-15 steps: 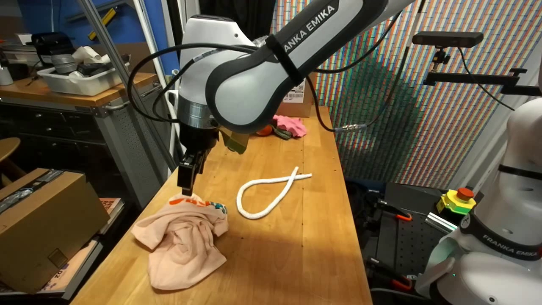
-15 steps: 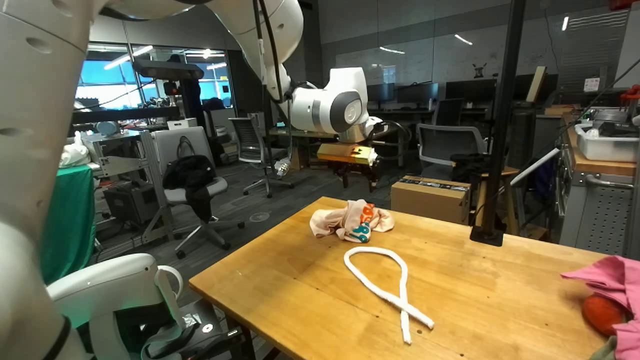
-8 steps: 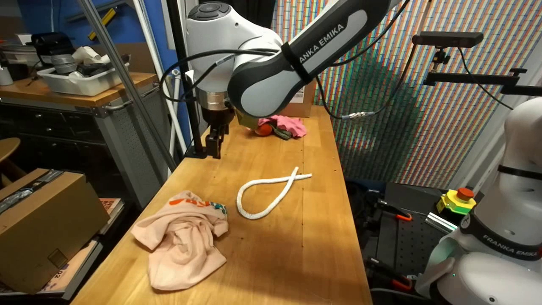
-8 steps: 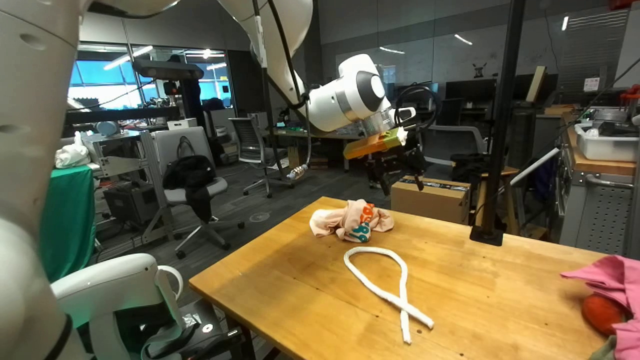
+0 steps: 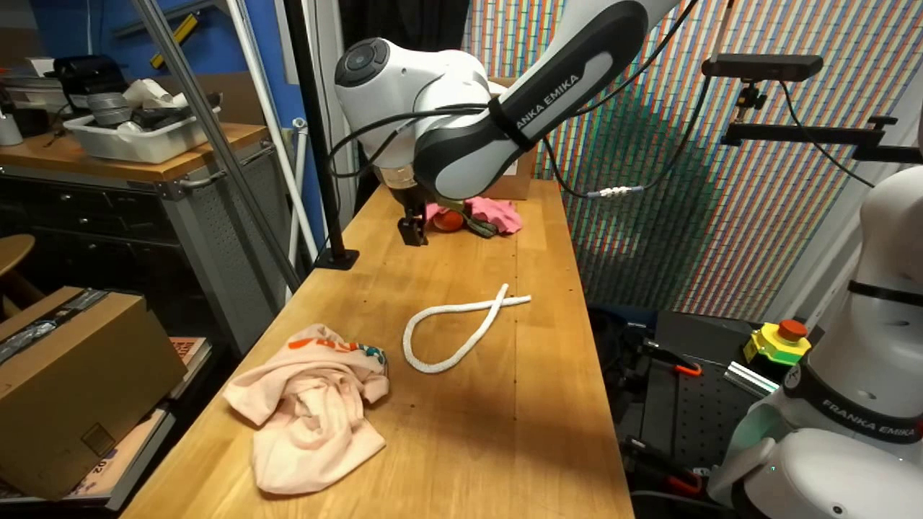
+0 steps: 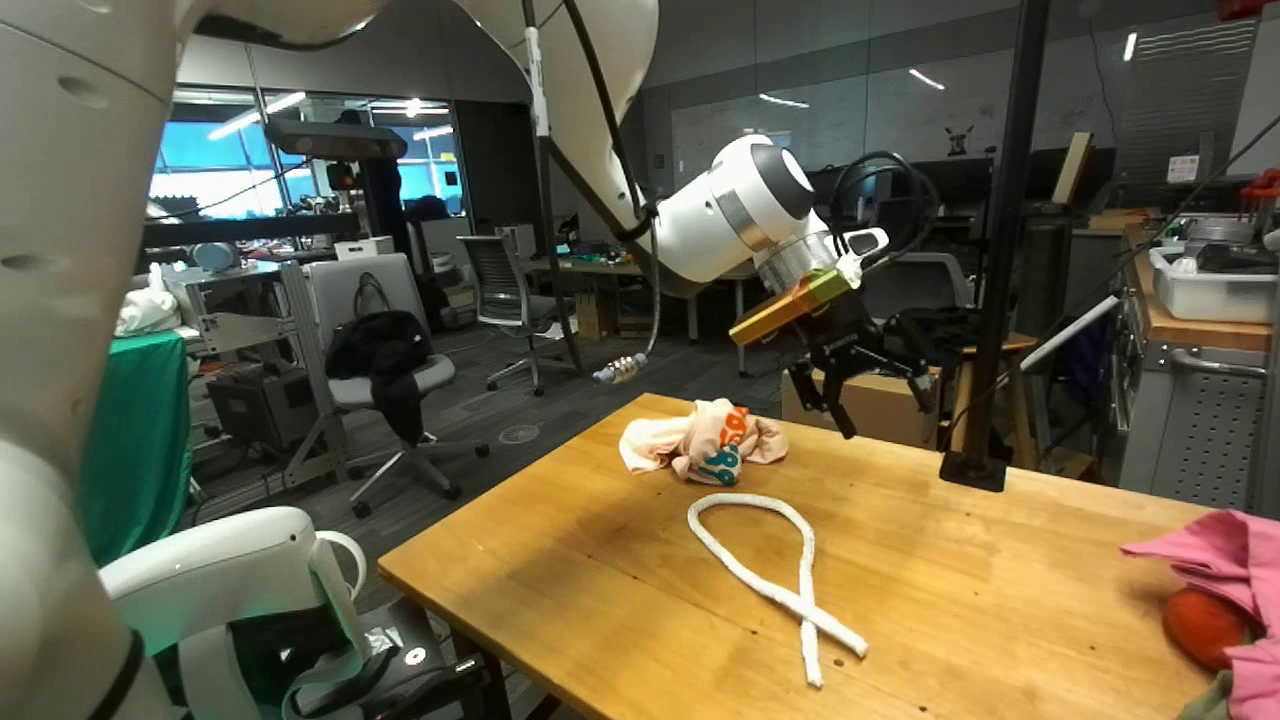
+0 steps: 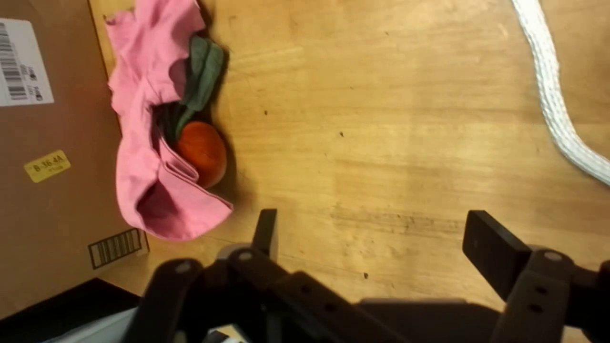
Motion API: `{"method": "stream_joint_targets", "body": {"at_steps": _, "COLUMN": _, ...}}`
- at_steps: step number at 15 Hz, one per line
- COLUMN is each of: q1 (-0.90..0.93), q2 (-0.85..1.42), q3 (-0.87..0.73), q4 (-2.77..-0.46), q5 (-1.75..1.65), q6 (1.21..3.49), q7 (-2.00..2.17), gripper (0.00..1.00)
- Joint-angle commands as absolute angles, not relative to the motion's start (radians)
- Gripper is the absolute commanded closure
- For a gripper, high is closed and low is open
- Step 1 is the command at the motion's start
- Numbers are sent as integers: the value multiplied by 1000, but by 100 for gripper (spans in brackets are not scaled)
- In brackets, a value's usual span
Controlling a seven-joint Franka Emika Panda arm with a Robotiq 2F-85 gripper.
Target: Move the pink shirt to the left then move the peach colored shirts to the right then move the turnip plushie to the left
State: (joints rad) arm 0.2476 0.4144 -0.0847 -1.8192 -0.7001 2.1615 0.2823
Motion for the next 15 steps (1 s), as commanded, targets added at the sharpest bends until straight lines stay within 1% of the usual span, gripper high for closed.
{"method": "stream_joint_targets", "body": {"at_steps": 1, "q1": 227, "q2": 445, "q3": -71, "q4": -1780, "q5": -774, "q6": 2053, "q7": 236, "gripper": 0}}
{"method": "stream_joint_targets", "body": {"at_steps": 5, "q1": 201, "q2": 452, "q3": -59, "q4": -1777, "q5": -845, "q6": 2018, "q7": 183, "gripper": 0}}
{"method": "stream_joint_targets", "body": {"at_steps": 9, "q1": 165, "q2": 449, "q3": -55, "q4": -1773, "q5": -884, "q6": 2082, "q7": 207, "gripper": 0}}
{"method": "stream_joint_targets", "body": {"at_steps": 15, "q1": 76, "q2": 464, "q3": -56, "q4": -1717, "q5": -766, "q6": 2162, "q7": 209, "gripper": 0}}
